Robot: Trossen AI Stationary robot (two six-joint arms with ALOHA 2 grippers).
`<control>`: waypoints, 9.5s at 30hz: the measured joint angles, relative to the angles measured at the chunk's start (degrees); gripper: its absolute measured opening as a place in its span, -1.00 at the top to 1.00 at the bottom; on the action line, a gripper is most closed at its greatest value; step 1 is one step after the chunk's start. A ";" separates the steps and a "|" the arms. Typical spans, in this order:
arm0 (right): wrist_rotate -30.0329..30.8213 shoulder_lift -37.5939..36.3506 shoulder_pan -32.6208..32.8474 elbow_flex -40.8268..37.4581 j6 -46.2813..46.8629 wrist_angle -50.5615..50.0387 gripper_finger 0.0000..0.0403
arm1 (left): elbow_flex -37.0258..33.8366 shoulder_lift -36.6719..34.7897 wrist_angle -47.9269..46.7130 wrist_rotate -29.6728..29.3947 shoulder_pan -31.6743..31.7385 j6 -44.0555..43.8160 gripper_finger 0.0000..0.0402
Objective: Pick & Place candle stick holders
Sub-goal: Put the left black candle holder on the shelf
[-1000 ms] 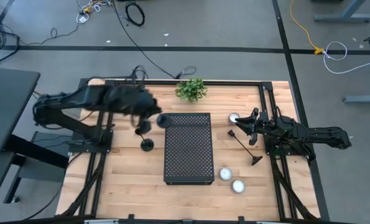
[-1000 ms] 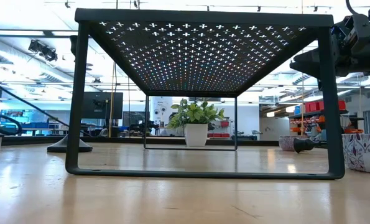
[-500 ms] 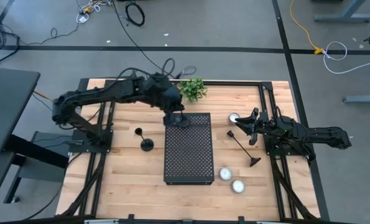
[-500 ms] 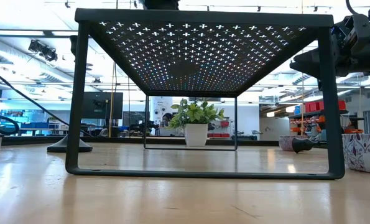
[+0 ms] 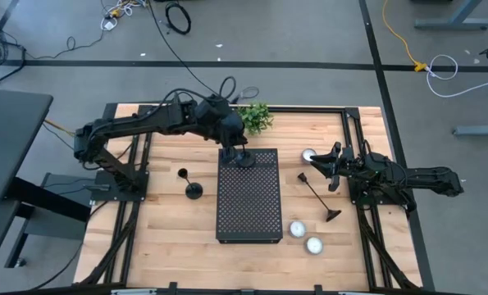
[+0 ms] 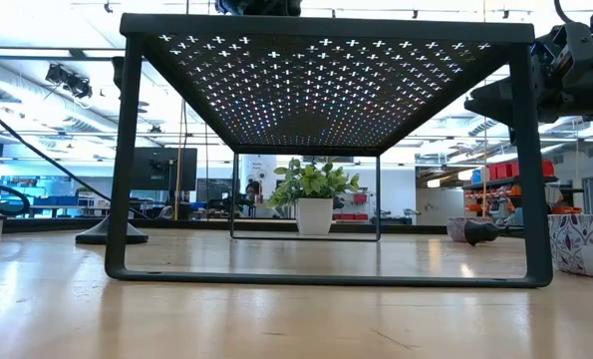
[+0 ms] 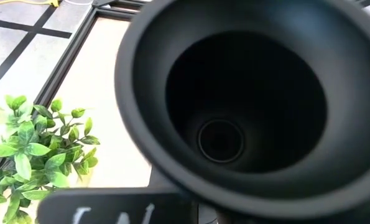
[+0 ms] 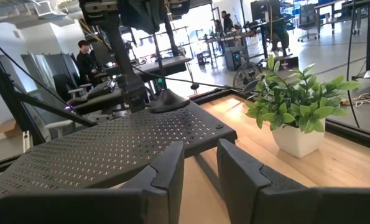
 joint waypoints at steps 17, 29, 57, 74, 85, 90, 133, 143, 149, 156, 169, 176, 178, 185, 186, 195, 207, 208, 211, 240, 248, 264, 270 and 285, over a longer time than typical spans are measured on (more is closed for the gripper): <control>-0.01 0.00 0.00 0.00 0.00 -0.05 0.52 | -0.02 2.44 1.59 0.93 -0.09 -0.17 0.93; -0.15 0.00 0.02 0.00 0.00 0.03 0.52 | -0.02 2.99 0.99 0.85 -0.07 -0.46 0.60; -0.01 0.00 0.00 -0.02 0.00 0.00 0.52 | -0.04 -6.88 -13.62 -0.88 -0.04 0.91 -0.17; -0.11 0.02 0.00 0.00 0.00 0.07 0.52 | -1.68 -18.69 -50.00 -14.64 -12.47 -25.84 -0.17; 0.00 0.02 0.00 -0.02 0.00 0.01 0.52 | -19.45 -20.34 -48.18 -19.24 -28.31 -40.62 -0.16; 0.00 0.02 0.01 0.00 0.00 0.03 0.52 | -26.53 -20.55 -43.00 -27.90 -33.06 -45.32 -0.16; 0.00 0.02 0.02 -0.02 0.00 0.01 0.52 | -48.68 -20.79 -12.33 -68.74 -52.11 -60.42 0.07; 0.00 0.02 0.01 -0.01 0.00 0.00 0.52 | -48.75 -20.79 -12.60 -69.19 -52.09 -60.16 0.92; 0.00 0.02 0.01 -0.01 -0.01 0.00 0.52 | -48.70 -20.77 -12.33 -69.23 -52.07 -60.22 0.94; 0.00 0.02 0.02 0.00 0.00 0.01 0.52 | -48.41 -22.97 -12.21 -68.19 -52.06 -60.18 0.94; 0.00 0.02 0.00 -0.01 0.00 0.01 0.52 | -32.07 -30.67 -11.91 -66.29 -52.00 -41.39 0.94; 0.00 0.02 0.02 -0.01 0.00 0.01 0.52 | -24.52 -30.56 -11.15 -65.61 -48.36 -30.23 0.94; 0.00 0.01 0.02 0.00 0.00 0.00 0.52 | -24.06 -30.60 -8.83 -63.28 -46.14 -27.17 0.94; 0.00 0.00 0.02 0.00 0.00 0.00 0.52 | -24.06 -30.51 4.09 -48.83 -35.51 -12.16 0.94; 0.00 0.02 0.00 0.00 0.00 0.01 0.52 | -24.06 -30.51 4.64 -47.38 -33.68 -11.02 0.94; 0.00 0.02 0.02 0.00 0.00 0.00 0.52 | -24.15 -29.02 7.77 -28.81 -19.43 -8.12 0.94; -0.09 0.00 0.00 0.00 0.00 -0.07 0.52 | -24.11 -22.24 13.23 -15.60 -8.21 -5.99 0.94; -0.07 0.00 0.00 0.00 0.00 -0.04 0.52 | -24.11 -21.72 13.75 -14.75 -7.59 -5.99 0.94; -0.27 0.00 0.02 0.00 0.00 0.01 0.52 | -24.11 -21.15 14.06 -12.64 -5.78 -5.99 0.94; -0.39 0.00 0.00 0.00 0.00 0.03 0.52 | -23.94 -18.00 17.41 -9.38 -3.26 -4.89 0.86; -0.46 0.02 0.00 0.00 0.00 0.05 0.52 | -23.99 -18.17 15.85 -9.28 -2.01 -4.10 0.86; -0.43 0.02 0.00 -0.01 0.00 0.08 0.52 | -24.13 -16.82 19.63 -8.20 -2.03 -5.14 0.83; -0.12 0.02 0.00 -0.02 0.00 0.00 0.52 | -24.13 -16.40 19.50 -8.18 -2.03 -5.44 0.78; 0.02 0.02 0.02 -0.02 -0.02 0.03 0.52 | -24.15 -16.39 18.74 -8.33 -2.03 -5.52 0.08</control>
